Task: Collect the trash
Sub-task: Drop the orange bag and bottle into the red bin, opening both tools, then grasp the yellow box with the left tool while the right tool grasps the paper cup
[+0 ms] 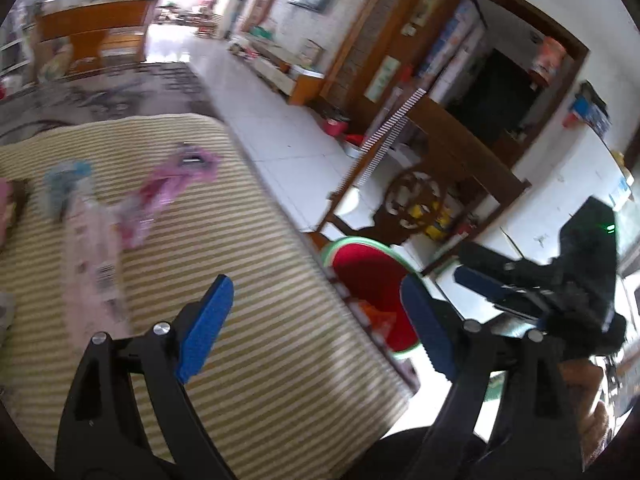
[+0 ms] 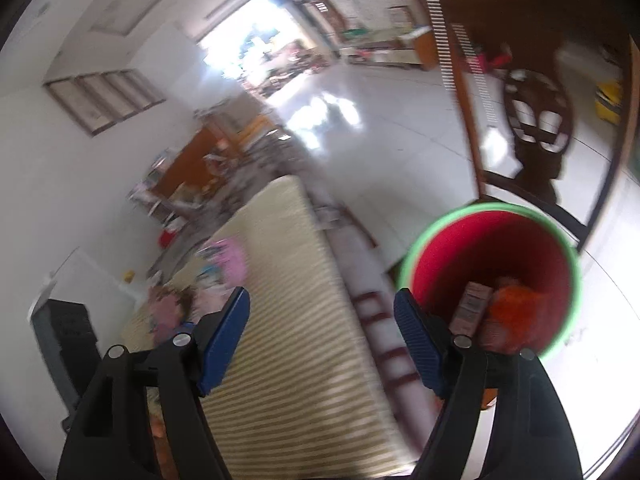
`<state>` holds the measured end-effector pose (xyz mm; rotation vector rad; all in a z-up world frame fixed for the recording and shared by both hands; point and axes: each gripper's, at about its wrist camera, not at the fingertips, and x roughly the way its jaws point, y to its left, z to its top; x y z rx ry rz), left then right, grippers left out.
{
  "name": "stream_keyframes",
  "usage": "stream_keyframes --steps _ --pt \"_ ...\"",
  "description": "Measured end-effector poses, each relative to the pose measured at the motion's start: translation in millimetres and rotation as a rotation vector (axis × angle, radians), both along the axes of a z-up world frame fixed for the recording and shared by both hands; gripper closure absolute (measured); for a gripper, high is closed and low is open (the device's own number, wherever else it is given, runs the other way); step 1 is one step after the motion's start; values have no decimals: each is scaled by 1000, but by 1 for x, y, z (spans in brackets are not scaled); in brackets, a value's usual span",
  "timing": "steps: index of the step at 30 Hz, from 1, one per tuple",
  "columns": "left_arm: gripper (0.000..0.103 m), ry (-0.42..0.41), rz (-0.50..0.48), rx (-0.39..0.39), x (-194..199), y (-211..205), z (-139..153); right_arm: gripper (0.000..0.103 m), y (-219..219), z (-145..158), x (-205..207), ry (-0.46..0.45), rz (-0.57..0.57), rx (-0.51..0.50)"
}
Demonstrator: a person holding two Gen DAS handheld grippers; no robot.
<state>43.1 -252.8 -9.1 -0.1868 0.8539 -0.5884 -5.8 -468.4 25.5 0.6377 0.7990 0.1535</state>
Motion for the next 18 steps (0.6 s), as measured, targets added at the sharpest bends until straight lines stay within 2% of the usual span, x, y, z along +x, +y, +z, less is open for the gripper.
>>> stream_keyframes --steps 3,6,8,11,15,18 --pt "20 -3 75 28 -8 34 1 27 40 6 9 -13 76 -5" --pt "20 -11 163 54 -17 79 1 27 78 -1 19 3 144 -2" --pt "20 -14 222 70 -23 110 2 28 99 -3 26 41 178 -72" --pt "20 -18 363 95 -29 177 1 27 106 3 25 -1 167 -101" --pt "20 17 541 70 -28 258 -7 27 106 -1 28 34 141 -115" --pt "20 46 640 72 -24 304 -16 27 102 -5 28 46 136 -116"
